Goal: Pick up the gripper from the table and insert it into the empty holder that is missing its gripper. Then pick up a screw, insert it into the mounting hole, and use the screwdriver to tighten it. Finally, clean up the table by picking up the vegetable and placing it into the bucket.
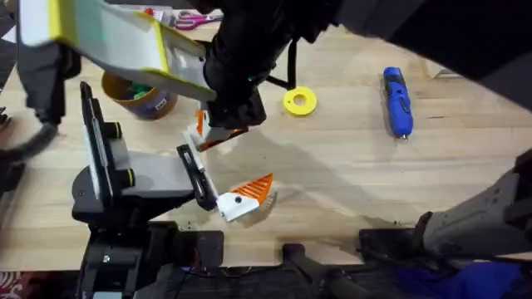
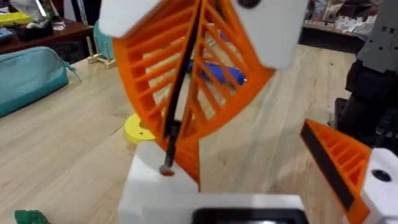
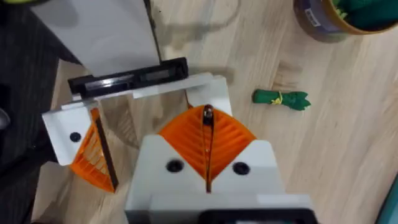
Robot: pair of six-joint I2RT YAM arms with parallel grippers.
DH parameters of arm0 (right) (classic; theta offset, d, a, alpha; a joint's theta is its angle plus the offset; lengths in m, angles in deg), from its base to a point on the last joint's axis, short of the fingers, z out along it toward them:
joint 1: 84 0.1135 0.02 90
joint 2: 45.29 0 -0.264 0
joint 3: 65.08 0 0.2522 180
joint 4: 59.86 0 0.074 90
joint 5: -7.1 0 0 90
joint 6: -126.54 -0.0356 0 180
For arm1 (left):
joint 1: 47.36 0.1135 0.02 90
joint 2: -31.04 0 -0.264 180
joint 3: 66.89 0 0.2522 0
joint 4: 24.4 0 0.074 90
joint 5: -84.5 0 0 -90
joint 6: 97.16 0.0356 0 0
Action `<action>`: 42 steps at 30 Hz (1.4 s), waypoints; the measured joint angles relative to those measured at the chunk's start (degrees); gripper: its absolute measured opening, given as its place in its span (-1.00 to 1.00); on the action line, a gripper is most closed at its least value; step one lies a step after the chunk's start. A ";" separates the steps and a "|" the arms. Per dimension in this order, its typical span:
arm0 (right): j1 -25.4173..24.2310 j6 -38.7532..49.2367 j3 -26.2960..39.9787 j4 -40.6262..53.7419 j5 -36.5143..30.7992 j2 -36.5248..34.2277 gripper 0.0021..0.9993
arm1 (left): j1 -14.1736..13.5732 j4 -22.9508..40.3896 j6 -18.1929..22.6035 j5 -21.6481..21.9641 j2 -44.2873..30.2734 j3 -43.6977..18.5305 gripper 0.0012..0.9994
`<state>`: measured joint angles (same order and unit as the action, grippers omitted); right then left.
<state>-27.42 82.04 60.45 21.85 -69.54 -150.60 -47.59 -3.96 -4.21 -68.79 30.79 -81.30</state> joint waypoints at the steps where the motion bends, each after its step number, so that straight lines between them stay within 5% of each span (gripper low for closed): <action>1: -0.02 0.00 0.00 0.00 -0.02 -0.18 -0.99 | 0.00 -0.01 0.01 0.00 0.00 0.00 0.97; 42: 0.00 0.00 0.00 0.22 -0.02 -1.44 -0.99 | 0.00 -0.02 0.00 0.00 0.00 0.00 0.97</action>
<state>-27.42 82.04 60.45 22.07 -69.56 -152.04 -47.59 -3.98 -4.22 -68.79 30.79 -81.30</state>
